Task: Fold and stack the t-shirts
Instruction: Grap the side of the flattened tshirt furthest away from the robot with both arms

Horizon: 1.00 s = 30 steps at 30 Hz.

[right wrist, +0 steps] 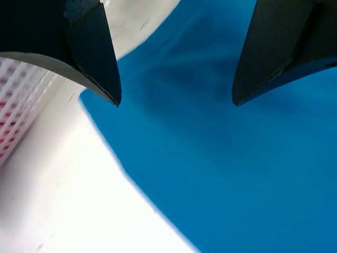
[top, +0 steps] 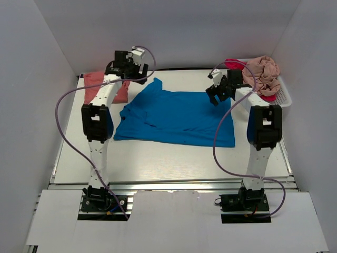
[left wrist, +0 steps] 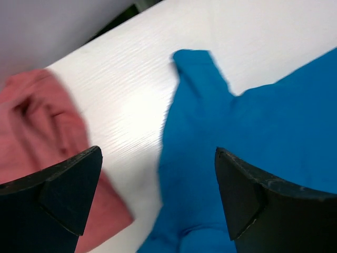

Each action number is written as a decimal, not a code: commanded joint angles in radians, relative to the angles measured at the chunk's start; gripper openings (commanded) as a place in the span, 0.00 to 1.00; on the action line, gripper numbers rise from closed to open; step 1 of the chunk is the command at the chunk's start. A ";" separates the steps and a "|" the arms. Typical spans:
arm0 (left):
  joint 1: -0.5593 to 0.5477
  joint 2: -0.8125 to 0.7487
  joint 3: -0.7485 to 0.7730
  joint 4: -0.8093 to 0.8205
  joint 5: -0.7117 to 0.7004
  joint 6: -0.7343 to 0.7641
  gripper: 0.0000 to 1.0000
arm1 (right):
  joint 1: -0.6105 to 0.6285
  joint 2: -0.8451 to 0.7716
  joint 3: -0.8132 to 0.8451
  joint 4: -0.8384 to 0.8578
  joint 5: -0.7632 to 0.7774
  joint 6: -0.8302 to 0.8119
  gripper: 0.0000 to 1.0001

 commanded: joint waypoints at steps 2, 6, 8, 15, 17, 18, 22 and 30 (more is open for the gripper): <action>-0.015 0.016 -0.050 0.114 -0.018 -0.057 0.96 | -0.018 0.119 0.167 -0.038 0.006 0.048 0.89; -0.023 0.068 -0.035 0.133 -0.001 -0.064 0.96 | -0.002 0.141 0.164 -0.037 -0.024 0.074 0.89; -0.027 0.100 -0.031 0.145 -0.010 -0.064 0.95 | 0.015 0.106 0.129 -0.018 -0.027 0.071 0.89; -0.032 0.247 0.081 0.219 -0.027 -0.106 0.93 | 0.065 -0.041 -0.067 -0.001 -0.045 0.046 0.89; -0.037 0.275 0.104 0.233 -0.019 -0.120 0.91 | 0.079 -0.095 -0.135 0.014 -0.041 0.042 0.89; -0.038 0.283 0.103 0.260 -0.019 -0.120 0.90 | 0.084 -0.109 -0.152 0.014 -0.042 0.042 0.89; -0.061 0.347 0.152 0.291 -0.037 -0.109 0.87 | 0.097 -0.170 -0.224 0.009 -0.047 0.045 0.89; -0.075 0.364 0.203 0.296 -0.028 -0.150 0.74 | 0.111 -0.218 -0.333 0.045 -0.010 0.017 0.88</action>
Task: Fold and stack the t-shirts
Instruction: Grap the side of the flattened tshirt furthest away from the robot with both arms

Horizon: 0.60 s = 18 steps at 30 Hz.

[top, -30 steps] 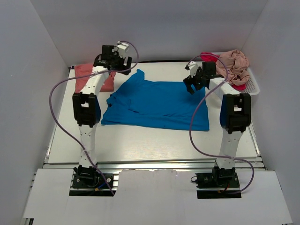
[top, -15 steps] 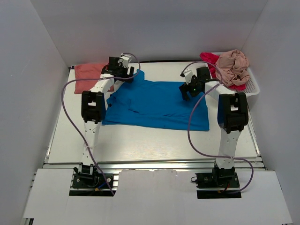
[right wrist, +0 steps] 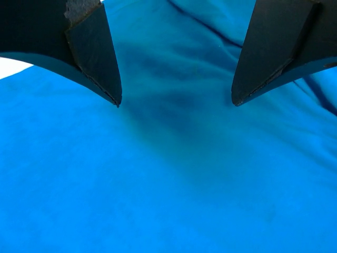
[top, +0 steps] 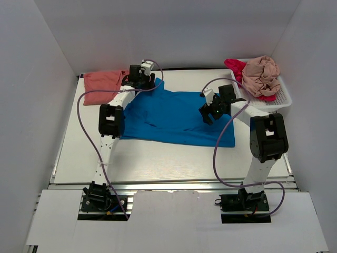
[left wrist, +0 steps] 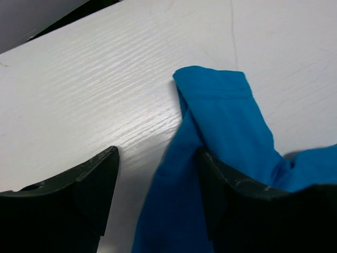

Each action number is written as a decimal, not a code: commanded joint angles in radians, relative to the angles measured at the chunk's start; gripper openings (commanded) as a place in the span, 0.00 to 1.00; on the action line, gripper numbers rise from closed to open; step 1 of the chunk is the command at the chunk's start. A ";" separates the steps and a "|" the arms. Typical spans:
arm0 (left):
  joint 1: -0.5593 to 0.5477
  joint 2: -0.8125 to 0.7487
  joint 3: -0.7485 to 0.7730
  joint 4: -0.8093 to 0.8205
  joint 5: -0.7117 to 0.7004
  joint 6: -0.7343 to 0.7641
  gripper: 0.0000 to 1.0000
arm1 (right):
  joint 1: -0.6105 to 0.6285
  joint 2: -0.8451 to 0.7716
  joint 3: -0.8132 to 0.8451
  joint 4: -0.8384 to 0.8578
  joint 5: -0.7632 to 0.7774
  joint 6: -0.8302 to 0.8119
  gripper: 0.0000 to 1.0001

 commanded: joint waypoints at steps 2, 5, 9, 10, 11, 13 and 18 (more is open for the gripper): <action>-0.007 -0.031 0.024 0.000 0.028 -0.026 0.59 | 0.005 -0.049 -0.027 0.042 0.010 -0.013 0.88; -0.015 -0.026 0.016 -0.012 -0.001 -0.018 0.00 | 0.005 -0.058 -0.033 0.051 0.010 -0.009 0.88; -0.019 -0.057 -0.010 -0.006 -0.144 0.046 0.00 | 0.005 -0.061 -0.049 0.056 0.009 -0.009 0.88; -0.019 -0.074 -0.022 0.001 -0.185 0.060 0.00 | 0.005 -0.061 -0.061 0.057 0.003 -0.009 0.88; -0.018 -0.091 -0.037 0.015 -0.215 0.085 0.00 | 0.004 -0.061 -0.066 0.056 -0.002 -0.009 0.88; -0.015 -0.160 -0.092 0.028 -0.283 0.117 0.00 | 0.004 -0.060 -0.078 0.063 -0.013 -0.002 0.87; -0.016 -0.286 -0.156 0.017 -0.303 0.132 0.00 | 0.004 -0.061 -0.073 0.069 -0.028 0.004 0.87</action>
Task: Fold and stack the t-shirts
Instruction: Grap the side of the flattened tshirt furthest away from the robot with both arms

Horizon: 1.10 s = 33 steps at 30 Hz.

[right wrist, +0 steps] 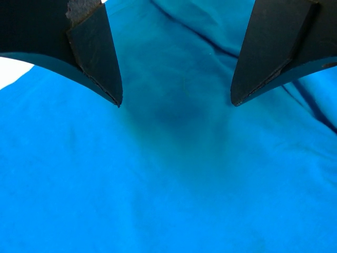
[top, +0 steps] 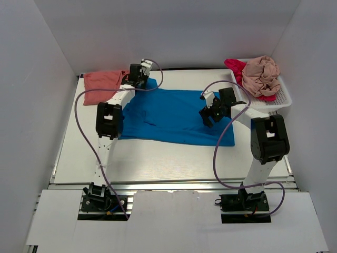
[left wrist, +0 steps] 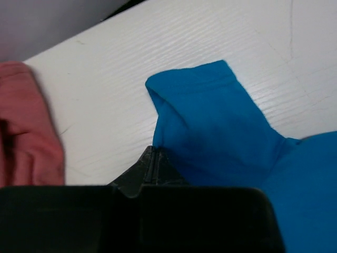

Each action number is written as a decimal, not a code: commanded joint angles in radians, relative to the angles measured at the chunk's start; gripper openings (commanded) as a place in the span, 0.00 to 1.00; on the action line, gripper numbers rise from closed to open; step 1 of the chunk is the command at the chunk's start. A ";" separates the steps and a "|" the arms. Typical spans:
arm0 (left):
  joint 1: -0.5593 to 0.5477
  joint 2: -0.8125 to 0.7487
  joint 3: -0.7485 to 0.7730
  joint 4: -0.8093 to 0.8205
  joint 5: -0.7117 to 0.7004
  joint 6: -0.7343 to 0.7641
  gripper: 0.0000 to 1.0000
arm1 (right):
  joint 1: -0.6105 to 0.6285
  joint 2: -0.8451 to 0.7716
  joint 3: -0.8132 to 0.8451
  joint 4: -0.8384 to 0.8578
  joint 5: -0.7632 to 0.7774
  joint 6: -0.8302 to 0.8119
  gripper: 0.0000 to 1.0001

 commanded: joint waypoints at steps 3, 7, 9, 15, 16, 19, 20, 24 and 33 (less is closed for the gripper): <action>-0.002 -0.243 -0.036 -0.056 -0.016 -0.046 0.00 | 0.003 -0.041 0.004 0.039 -0.030 0.003 0.87; -0.029 -0.326 -0.180 -0.106 0.120 -0.141 0.00 | 0.003 -0.049 -0.012 0.062 -0.014 -0.006 0.87; -0.061 -0.363 -0.275 -0.118 0.205 -0.169 0.03 | 0.001 -0.046 -0.004 0.062 -0.014 -0.007 0.87; -0.223 -0.487 -0.714 -0.025 0.309 -0.163 0.46 | 0.003 -0.009 0.051 0.059 0.003 -0.003 0.89; -0.249 -0.504 -0.769 -0.012 0.303 -0.148 0.60 | 0.003 -0.007 0.057 0.059 0.009 -0.004 0.89; -0.328 -0.565 -0.917 -0.027 0.230 -0.080 0.98 | 0.001 -0.001 0.070 0.059 0.029 -0.006 0.89; -0.334 -0.570 -0.926 -0.047 0.214 -0.065 0.98 | 0.001 -0.001 0.070 0.060 0.031 -0.009 0.89; -0.317 -0.598 -0.897 -0.077 0.060 0.003 0.98 | 0.004 0.003 0.060 0.068 0.037 -0.007 0.89; -0.170 -0.559 -0.616 0.063 -0.255 0.093 0.98 | 0.004 0.005 0.038 0.079 0.026 -0.009 0.89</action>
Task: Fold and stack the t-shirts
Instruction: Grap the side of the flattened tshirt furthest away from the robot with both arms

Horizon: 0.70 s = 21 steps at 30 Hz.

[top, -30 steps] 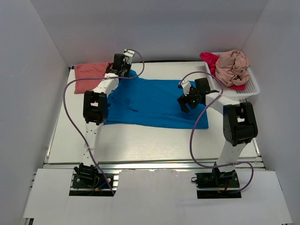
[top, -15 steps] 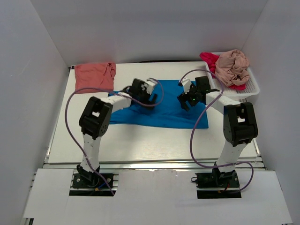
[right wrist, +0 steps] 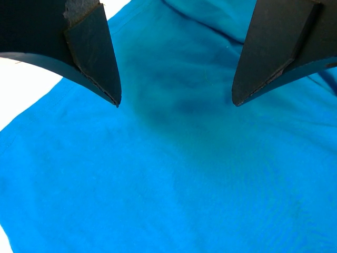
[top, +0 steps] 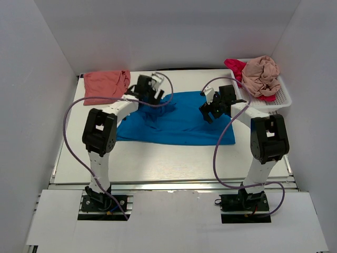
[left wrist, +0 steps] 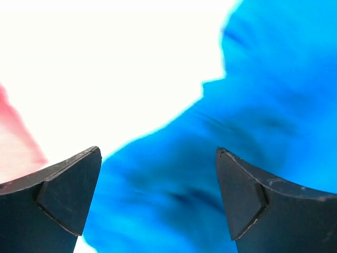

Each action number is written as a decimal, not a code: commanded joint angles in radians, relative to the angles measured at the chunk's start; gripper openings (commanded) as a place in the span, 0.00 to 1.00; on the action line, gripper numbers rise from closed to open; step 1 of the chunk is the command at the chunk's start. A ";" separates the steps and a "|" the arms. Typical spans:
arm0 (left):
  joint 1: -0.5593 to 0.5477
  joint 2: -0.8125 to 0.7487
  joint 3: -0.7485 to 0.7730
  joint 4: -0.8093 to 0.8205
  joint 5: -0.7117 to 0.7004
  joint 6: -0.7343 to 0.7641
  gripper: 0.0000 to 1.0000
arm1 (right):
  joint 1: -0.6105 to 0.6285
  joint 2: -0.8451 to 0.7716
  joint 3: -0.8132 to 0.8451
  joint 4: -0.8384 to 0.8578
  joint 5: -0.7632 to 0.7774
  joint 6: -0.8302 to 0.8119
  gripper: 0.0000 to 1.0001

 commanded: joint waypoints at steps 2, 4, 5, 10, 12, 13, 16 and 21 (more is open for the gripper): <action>0.063 0.032 0.205 0.116 -0.259 0.081 0.98 | 0.004 0.001 -0.001 0.030 -0.014 -0.005 0.89; 0.100 0.066 0.308 0.066 -0.192 0.017 0.98 | 0.002 0.009 -0.002 0.031 -0.016 -0.002 0.89; 0.120 0.085 0.382 0.059 -0.153 0.000 0.98 | 0.004 0.010 0.002 0.031 -0.014 -0.002 0.89; 0.125 0.077 0.357 0.060 -0.095 -0.023 0.98 | 0.004 0.003 -0.002 0.039 0.004 -0.002 0.89; 0.133 0.086 0.347 0.045 -0.037 -0.044 0.97 | 0.004 0.007 0.005 0.037 0.010 -0.004 0.89; 0.136 0.088 0.344 0.036 -0.015 -0.073 0.96 | 0.004 0.009 0.005 0.037 0.012 -0.004 0.89; 0.140 0.086 0.355 -0.004 0.090 -0.113 0.90 | 0.002 0.019 0.012 0.034 0.012 -0.001 0.89; 0.140 0.056 0.300 -0.021 0.170 -0.160 0.82 | 0.004 0.043 0.026 0.023 0.018 0.001 0.89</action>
